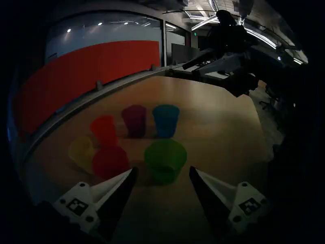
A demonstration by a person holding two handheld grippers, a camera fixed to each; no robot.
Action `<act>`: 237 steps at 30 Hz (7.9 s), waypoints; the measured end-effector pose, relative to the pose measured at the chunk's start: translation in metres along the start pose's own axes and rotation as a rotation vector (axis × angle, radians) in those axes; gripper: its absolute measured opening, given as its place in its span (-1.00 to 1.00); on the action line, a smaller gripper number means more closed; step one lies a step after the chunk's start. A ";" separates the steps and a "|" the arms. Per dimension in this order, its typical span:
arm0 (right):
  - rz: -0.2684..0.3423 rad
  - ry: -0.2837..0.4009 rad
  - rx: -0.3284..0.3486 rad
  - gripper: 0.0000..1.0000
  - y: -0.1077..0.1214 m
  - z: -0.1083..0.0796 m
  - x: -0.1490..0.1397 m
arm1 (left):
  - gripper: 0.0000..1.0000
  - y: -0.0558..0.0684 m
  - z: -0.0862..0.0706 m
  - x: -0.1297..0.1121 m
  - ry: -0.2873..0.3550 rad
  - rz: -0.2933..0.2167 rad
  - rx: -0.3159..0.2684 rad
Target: Pour water
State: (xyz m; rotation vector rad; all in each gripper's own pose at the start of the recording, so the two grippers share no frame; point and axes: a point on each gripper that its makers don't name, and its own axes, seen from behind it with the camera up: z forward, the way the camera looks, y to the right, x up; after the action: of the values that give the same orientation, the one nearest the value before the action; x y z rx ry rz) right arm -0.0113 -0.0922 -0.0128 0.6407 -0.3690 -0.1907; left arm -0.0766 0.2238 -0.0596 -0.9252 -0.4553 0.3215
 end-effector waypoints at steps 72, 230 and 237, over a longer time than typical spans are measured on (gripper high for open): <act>-0.008 0.007 -0.022 1.00 0.009 -0.001 0.004 | 0.77 0.009 0.029 0.040 0.061 -0.018 -0.049; -0.045 0.182 0.057 0.84 -0.039 0.067 0.056 | 0.80 -0.061 -0.074 0.123 0.401 -0.065 0.109; -0.036 0.240 0.056 0.83 -0.041 0.058 0.078 | 0.80 -0.058 -0.074 0.127 0.418 -0.071 0.103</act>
State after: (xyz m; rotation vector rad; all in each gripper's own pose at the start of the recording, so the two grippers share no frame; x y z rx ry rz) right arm 0.0349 -0.1784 0.0268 0.7170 -0.1321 -0.1363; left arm 0.0745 0.1977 -0.0207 -0.8458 -0.0850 0.0806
